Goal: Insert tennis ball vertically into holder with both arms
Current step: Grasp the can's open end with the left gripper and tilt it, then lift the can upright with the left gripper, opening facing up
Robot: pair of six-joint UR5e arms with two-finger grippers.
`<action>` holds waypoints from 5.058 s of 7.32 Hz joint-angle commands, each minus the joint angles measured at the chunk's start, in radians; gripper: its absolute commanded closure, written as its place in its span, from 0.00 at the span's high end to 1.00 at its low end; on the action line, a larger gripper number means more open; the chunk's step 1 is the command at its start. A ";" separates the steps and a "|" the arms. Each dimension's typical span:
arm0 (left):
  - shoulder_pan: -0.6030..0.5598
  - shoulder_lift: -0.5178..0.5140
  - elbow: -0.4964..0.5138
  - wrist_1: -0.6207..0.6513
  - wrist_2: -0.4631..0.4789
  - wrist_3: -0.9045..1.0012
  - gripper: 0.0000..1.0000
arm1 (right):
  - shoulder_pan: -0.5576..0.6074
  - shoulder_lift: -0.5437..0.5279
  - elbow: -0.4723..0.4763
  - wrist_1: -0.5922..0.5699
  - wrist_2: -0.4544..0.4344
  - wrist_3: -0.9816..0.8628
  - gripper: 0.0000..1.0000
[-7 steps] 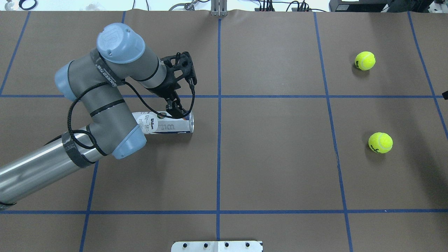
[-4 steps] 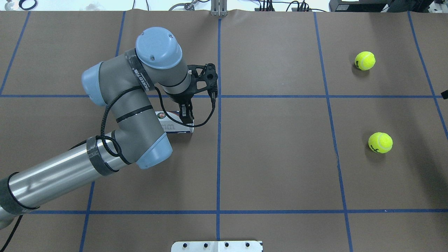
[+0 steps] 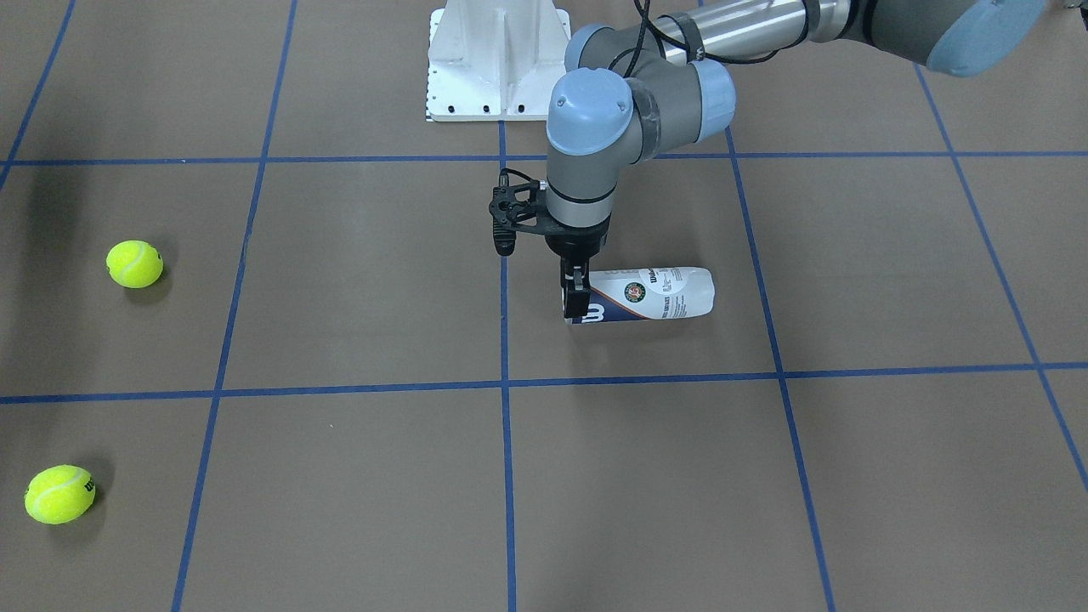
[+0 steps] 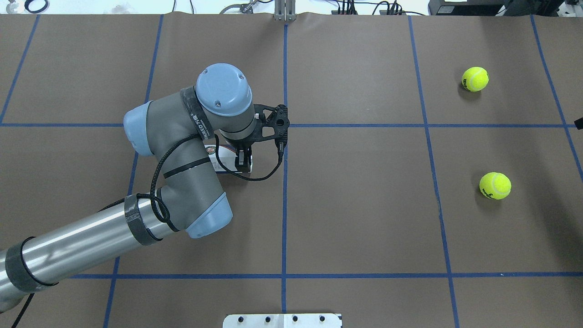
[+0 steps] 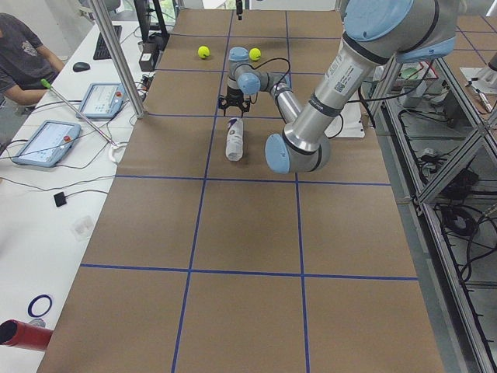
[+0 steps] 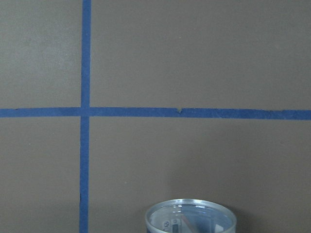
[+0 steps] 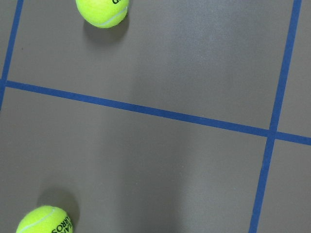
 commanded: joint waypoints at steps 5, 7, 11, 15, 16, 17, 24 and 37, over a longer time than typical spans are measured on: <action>0.032 0.004 0.028 -0.009 0.009 -0.009 0.94 | -0.001 -0.001 0.000 0.000 0.000 0.000 0.99; 0.032 0.004 0.063 -0.057 0.011 -0.011 0.96 | -0.001 -0.001 0.000 0.000 0.000 0.000 0.99; 0.032 0.003 0.081 -0.063 0.011 -0.012 0.96 | -0.001 -0.001 0.000 0.000 0.000 0.000 0.99; 0.032 0.001 0.095 -0.066 0.023 -0.012 0.95 | -0.001 -0.001 0.000 0.000 0.000 0.000 0.99; 0.032 -0.002 0.097 -0.066 0.023 -0.012 0.89 | -0.001 -0.001 0.000 0.000 0.000 0.000 0.99; 0.031 0.000 0.097 -0.089 0.023 -0.012 0.81 | -0.001 -0.001 0.000 0.000 0.000 0.000 0.99; -0.009 0.007 0.064 -0.726 0.279 -0.487 0.72 | -0.001 0.010 0.000 0.002 0.000 0.000 0.99; 0.195 0.099 0.287 -1.770 0.773 -0.736 0.66 | -0.178 0.014 0.040 0.285 -0.021 0.506 0.99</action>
